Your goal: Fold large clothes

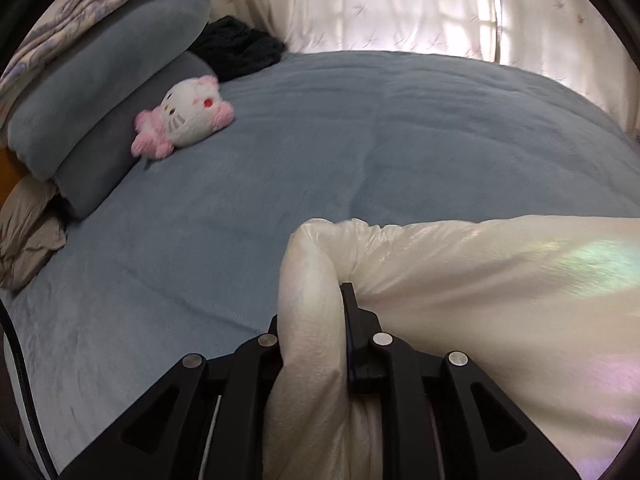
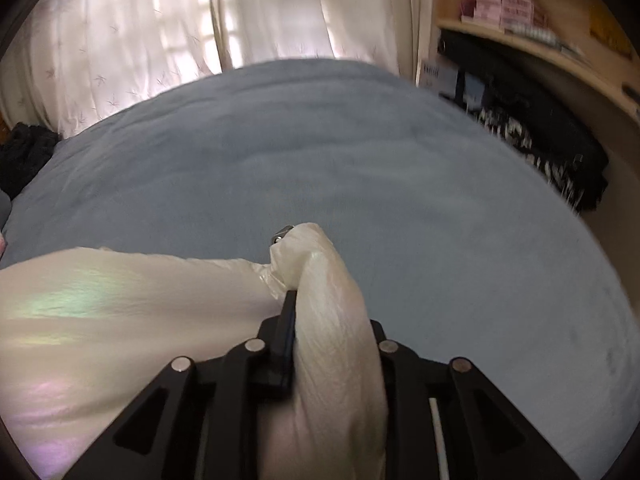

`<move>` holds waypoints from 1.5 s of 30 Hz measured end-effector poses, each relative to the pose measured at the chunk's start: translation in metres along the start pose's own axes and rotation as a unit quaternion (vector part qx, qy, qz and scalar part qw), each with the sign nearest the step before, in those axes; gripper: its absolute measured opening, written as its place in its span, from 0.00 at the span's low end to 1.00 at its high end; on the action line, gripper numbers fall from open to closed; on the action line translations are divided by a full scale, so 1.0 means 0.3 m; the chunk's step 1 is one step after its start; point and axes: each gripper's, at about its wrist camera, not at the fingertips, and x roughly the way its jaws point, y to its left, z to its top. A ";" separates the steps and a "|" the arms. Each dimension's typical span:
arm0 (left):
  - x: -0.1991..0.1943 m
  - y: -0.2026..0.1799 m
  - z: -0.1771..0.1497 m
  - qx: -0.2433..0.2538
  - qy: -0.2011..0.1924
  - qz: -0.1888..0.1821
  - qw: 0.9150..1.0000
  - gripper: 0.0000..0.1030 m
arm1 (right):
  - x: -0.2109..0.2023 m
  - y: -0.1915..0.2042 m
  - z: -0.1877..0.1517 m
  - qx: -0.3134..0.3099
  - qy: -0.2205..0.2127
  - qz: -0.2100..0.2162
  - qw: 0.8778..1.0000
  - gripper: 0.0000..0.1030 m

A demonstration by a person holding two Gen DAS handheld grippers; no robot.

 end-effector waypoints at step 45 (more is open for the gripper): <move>-0.576 0.189 0.013 -0.035 -0.139 -0.081 0.986 0.55 | -0.640 0.254 0.008 -0.035 -0.134 0.169 0.976 0.71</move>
